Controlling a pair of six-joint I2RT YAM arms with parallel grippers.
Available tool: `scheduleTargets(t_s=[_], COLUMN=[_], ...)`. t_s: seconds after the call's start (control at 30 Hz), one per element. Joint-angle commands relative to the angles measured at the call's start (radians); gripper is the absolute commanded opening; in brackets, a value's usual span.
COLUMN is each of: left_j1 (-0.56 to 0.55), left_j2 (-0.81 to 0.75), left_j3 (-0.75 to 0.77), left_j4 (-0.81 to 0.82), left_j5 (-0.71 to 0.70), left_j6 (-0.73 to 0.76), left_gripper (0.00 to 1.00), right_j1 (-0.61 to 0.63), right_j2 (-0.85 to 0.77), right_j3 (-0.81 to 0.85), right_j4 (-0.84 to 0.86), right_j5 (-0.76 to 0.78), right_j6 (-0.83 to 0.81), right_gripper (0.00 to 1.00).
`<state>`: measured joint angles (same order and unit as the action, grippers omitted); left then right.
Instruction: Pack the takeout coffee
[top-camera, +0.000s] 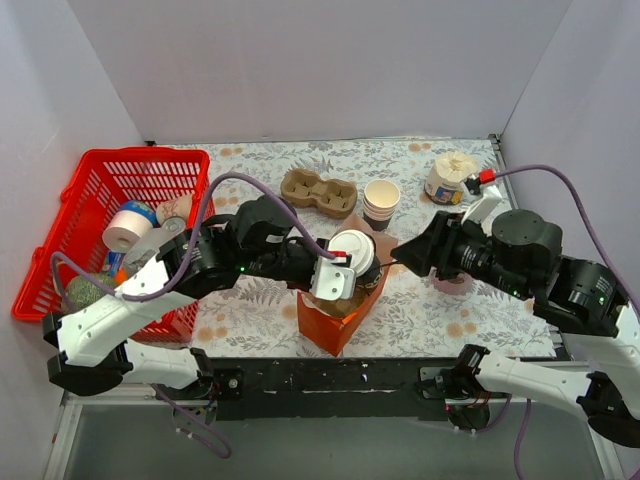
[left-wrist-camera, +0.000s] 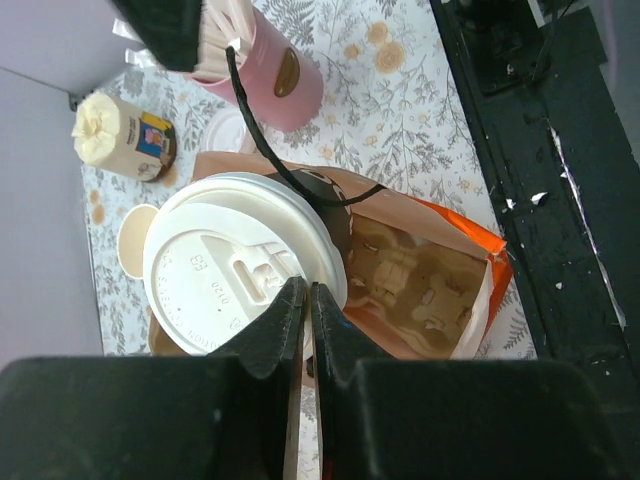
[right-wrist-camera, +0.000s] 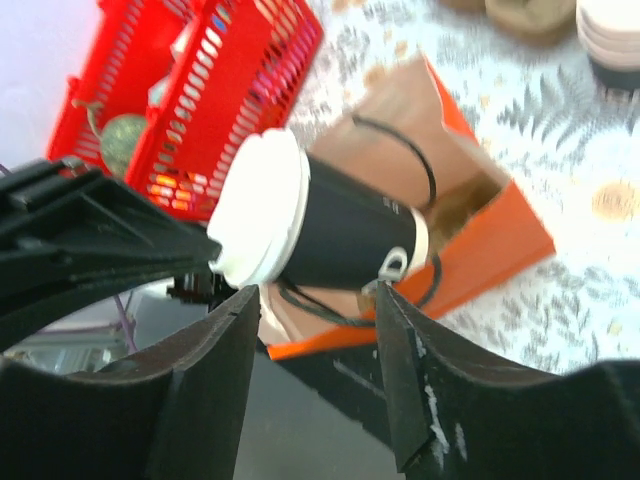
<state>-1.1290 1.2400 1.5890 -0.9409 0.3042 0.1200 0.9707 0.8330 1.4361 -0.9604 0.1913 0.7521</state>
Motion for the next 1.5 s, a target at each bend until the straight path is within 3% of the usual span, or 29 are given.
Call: scheduleTargets(t_s=[0.0,0.23,0.4,0.47,0.6,0.9,1.1,1.47], left_j1=[-0.003,-0.003,-0.005,-0.003,-0.005,-0.003,-0.003,-0.005], left_j2=[-0.017,-0.066,-0.111,-0.143,-0.178,-0.203,-0.195,-0.172], left_j3=[0.040,0.066,0.094,0.100,0.146,0.094,0.088,0.106], left_j4=[-0.024,-0.021,-0.007,0.007,-0.019,-0.021,-0.032,-0.096], left_j5=[0.042,-0.006,-0.108,-0.158,-0.172,-0.180,-0.145,-0.067], left_j6=[0.009,0.006,0.006,0.024,0.035,0.033,0.029,0.052], left_gripper=[0.00,0.00,0.00,0.00,0.00,0.00,0.00,0.00], right_j1=[0.002,-0.047,-0.257,-0.314,-0.418,-0.426,-0.426,-0.425], right_j2=[0.080,0.291,0.368,0.367,0.334,0.339,0.350,0.370], right_j3=[0.112,0.306,0.252,0.186,0.055,0.021,0.006,-0.005], right_j4=[0.146,0.019,0.032,0.110,0.212,0.230,0.149,0.415], right_j5=[0.086,0.166,-0.134,-0.313,-0.487,-0.671,-0.702,-0.963], right_j6=[-0.097,-0.129,-0.164,-0.187,-0.174,-0.171,-0.174,-0.024], right_gripper=[0.61,0.65,0.65,0.65,0.63,0.59,0.58,0.55])
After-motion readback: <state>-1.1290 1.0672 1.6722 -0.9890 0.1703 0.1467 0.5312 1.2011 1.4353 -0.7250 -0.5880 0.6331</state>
